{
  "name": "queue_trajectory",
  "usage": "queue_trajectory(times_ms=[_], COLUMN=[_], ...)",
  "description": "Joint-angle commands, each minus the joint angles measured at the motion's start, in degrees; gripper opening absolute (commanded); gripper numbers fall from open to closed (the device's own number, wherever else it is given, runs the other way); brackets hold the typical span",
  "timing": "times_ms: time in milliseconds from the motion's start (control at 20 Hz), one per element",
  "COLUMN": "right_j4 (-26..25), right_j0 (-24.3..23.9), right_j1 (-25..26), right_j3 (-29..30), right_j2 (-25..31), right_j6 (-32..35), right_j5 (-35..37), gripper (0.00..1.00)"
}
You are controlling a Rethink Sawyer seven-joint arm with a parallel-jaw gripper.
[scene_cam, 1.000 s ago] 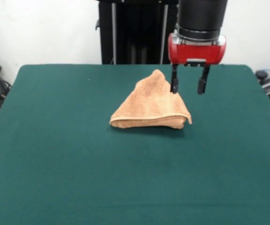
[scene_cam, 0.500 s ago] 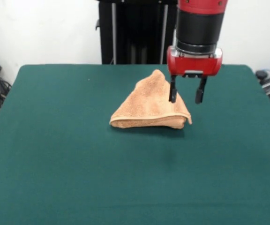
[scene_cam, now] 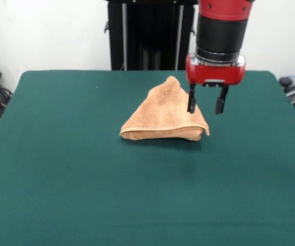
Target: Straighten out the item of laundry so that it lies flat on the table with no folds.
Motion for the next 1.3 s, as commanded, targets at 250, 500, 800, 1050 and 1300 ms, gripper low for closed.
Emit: queue_trajectory(times_ms=[250, 500, 800, 1050, 1300], right_j4=[2.28, 2.53, 2.5, 1.5, 1.3], right_j0=[2.28, 1.12, 2.84, 3.27, 1.39], right_j1=[-3.32, -6.91, -6.39, -5.35, -3.04], right_j3=[-0.4, 1.44, 0.72, 0.16, 0.34], right_j2=[0.99, 4.09, 3.79, 3.26, 5.06], right_j6=[10.69, 8.55, 9.59, 9.15, 7.63], right_j5=[7.38, 9.29, 10.33, 9.38, 5.86], gripper=[1.0, 1.0, 1.0, 1.0, 1.0])
